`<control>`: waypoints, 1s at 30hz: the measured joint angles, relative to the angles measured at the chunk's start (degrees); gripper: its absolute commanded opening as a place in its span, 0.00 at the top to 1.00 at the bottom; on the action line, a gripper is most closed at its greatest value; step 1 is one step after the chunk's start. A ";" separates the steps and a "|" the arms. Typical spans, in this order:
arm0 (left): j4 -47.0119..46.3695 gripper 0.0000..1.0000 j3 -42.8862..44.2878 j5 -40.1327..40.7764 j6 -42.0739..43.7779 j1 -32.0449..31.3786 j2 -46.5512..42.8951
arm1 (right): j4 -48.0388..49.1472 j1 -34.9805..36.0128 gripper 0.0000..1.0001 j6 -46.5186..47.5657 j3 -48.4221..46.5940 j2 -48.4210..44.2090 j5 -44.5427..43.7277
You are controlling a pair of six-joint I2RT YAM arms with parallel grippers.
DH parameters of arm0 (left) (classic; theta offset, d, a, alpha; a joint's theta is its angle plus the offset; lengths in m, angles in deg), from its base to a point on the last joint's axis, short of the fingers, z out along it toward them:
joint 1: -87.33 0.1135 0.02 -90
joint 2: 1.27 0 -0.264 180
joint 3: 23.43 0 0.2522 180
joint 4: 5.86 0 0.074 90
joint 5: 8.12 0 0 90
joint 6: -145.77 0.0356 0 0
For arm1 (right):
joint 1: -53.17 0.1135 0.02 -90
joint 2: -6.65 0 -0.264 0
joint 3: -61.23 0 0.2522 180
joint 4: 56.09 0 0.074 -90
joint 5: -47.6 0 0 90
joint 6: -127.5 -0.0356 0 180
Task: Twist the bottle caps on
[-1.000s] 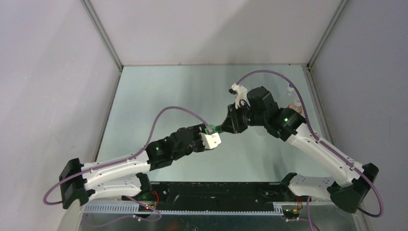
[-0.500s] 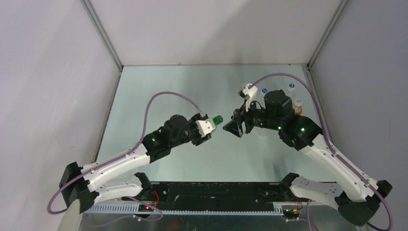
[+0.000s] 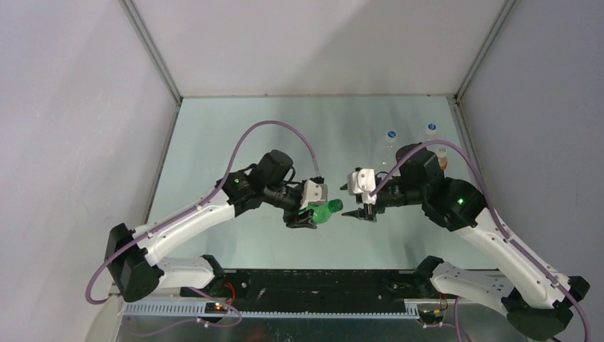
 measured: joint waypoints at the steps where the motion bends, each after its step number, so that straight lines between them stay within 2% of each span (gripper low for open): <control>1: 1.36 0.94 0.44 -1.01 0.61 0.00 0.37 | -0.50 0.11 0.40 1.27 -0.02 0.04 0.57; 7: 4.63 0.94 1.31 -3.96 2.03 0.02 0.61 | -4.96 1.57 0.46 7.43 -0.50 2.58 3.21; 15: 5.33 0.94 1.55 -6.12 2.03 0.00 0.66 | -6.49 2.82 0.53 9.01 -0.50 3.76 3.52; 21: 5.51 0.94 1.55 -6.95 1.84 0.00 0.66 | -5.18 3.72 0.68 8.48 -0.85 4.68 3.23; 27: 5.84 0.94 1.53 -5.51 0.85 0.00 0.52 | -4.04 3.87 0.98 3.15 -1.27 6.10 2.05; 30: 3.17 0.93 -0.50 -0.70 -0.59 -0.85 -1.60 | -2.78 3.87 1.00 -3.21 -1.55 7.26 -0.44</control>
